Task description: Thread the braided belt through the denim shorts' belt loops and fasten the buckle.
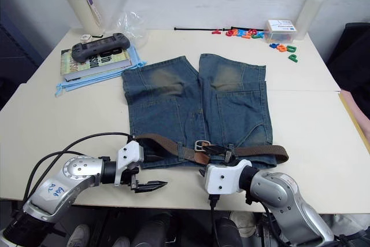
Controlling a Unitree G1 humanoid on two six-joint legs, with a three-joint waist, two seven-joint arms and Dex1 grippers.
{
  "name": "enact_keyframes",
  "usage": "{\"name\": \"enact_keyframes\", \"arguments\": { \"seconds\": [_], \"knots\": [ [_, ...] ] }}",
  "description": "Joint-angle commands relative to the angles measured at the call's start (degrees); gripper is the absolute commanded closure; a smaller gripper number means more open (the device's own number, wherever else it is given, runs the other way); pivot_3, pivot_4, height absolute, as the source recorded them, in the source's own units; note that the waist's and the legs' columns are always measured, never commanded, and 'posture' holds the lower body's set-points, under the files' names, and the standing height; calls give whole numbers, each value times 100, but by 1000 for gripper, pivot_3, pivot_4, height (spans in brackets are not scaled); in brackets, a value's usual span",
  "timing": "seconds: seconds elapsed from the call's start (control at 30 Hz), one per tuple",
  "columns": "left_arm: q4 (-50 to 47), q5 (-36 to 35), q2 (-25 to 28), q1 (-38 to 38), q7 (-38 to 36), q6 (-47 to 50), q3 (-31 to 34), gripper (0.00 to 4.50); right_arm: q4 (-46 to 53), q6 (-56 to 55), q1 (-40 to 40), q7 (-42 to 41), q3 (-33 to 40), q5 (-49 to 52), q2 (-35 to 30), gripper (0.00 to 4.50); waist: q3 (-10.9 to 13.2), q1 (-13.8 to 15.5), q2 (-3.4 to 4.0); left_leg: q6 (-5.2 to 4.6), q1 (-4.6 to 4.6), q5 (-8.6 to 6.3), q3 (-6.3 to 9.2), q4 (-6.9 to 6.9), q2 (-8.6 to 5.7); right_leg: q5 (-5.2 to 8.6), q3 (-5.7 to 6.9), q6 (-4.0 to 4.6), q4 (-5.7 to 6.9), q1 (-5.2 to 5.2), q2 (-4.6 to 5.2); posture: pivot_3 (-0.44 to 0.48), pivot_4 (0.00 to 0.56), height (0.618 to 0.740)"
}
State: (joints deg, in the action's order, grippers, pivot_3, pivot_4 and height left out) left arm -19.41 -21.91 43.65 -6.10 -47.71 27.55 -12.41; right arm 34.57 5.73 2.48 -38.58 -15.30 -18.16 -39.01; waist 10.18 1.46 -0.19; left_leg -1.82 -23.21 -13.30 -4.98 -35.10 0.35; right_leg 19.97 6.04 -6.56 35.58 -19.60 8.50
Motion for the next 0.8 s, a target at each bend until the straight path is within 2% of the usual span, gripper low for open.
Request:
{"name": "enact_keyframes", "arguments": {
  "seconds": [0.03, 0.3, 0.4, 0.57, 0.6, 0.8],
  "knots": [
    [504, 432, 107, 120, 125, 350, -130, 116, -18, -169, -78, 126, 31, -132, 70, 1000, 0, -1, 0, 1, 0, 0, 0, 1, 1, 0, 0, 1, -2, 0, 0, 0, 150, 706],
    [477, 421, 132, 139, 122, 361, -106, 116, -97, -263, -70, 165, 27, -244, 179, 1000, 1, -1, 0, 3, -1, -2, 1, 8, 6, 2, 1, 5, -8, -1, -2, 0, 150, 706],
    [470, 419, 146, 148, 111, 362, -103, 116, -77, -316, -61, 164, 45, -234, 218, 1847, 1, 0, 1, 3, -1, -2, 1, 9, 6, 2, 0, 6, -10, -1, -2, 0, 150, 706],
    [485, 422, 152, 132, 98, 363, -107, 116, -11, -348, -2, 145, 70, -229, 222, 4302, 1, 1, 1, 5, -2, -3, 1, 16, 9, 5, 1, 14, -18, -2, -2, 0, 150, 706],
    [487, 423, 154, 129, 95, 363, -107, 116, -2, -353, 8, 141, 78, -227, 222, 4458, 2, 1, 2, 5, -2, -3, 1, 17, 10, 7, 1, 17, -21, -2, -2, 0, 150, 706],
    [537, 448, 155, 102, 74, 337, -115, 116, 216, -272, 94, 24, 195, -109, 174, 4458, 3, 3, 3, 6, -3, -4, 2, 30, 10, 7, 2, 17, -34, -6, -2, 0, 150, 706]
  ]
}}
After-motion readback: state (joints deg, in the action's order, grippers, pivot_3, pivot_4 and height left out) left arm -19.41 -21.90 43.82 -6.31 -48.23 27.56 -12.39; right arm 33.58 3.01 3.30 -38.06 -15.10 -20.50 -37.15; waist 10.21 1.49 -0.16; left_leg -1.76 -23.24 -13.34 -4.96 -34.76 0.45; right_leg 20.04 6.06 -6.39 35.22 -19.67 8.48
